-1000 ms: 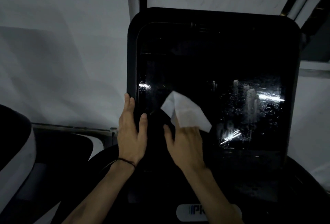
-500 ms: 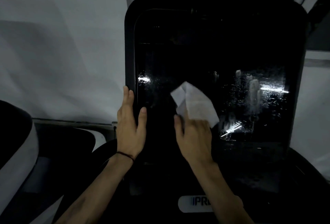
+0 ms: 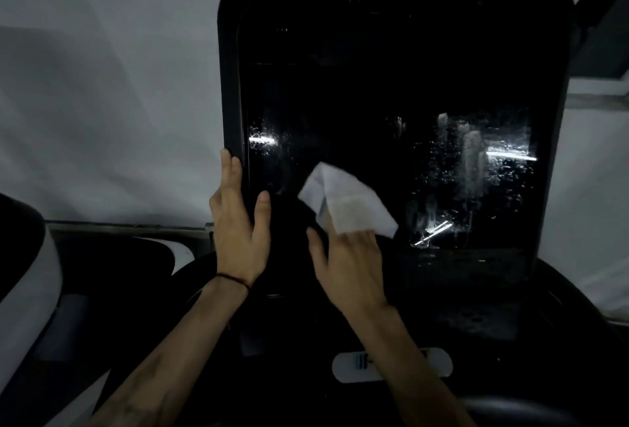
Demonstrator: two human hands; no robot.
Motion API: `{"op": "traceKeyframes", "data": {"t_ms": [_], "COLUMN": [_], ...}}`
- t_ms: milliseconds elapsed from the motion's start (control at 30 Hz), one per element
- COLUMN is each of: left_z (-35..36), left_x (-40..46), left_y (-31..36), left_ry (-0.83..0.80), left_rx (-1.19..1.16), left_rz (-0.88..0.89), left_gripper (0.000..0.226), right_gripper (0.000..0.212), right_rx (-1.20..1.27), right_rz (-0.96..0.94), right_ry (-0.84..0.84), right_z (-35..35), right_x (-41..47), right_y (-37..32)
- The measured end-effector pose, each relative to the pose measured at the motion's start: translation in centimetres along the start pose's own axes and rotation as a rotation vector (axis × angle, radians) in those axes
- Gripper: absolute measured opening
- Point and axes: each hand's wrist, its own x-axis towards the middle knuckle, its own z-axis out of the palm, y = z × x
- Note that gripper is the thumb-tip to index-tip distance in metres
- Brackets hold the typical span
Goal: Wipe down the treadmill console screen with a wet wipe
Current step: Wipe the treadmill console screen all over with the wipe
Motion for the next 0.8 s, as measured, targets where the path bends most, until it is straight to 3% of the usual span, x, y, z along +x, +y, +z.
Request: {"op": "traceKeyframes", "data": {"t_ms": [133,267,433,600,733,800], "left_z": [-0.2,-0.3,-0.6,-0.8,-1.0,-1.2], "left_x": [-0.6,-0.4,-0.6,-0.4,-0.5,-0.5], "left_y": [0.3,0.4,0.5,0.6,0.7,0.7], "left_ry": [-0.015,-0.003,-0.022,-0.024,-0.041,-0.048], "left_rx": [-0.034,-0.021,-0.036,-0.022,-0.038,-0.038], "left_rz": [-0.026,-0.019,-0.036,-0.030,-0.040,-0.033], "left_gripper": [0.069,0.070,0.071,0.071,0.070,0.071], "right_gripper": [0.046,0.048,0.050,0.065,0.054,0.054], "right_rx": [-0.072,-0.012,-0.013,0.014,0.044,0.008], "right_rz": [0.052,0.022,0.058,0.123,0.122,0.076], "right_ry": [0.047,-0.039,0.058,-0.091,0.075,0.063], "right_z": [-1.1,-0.1,-1.4,-1.3,-1.9,-2.3], "right_x": [0.5,-2.7,1.2,-0.9,0.6,0.7], "right_y": [1.5,-0.3,0.7,0.0,0.2,0.6]}}
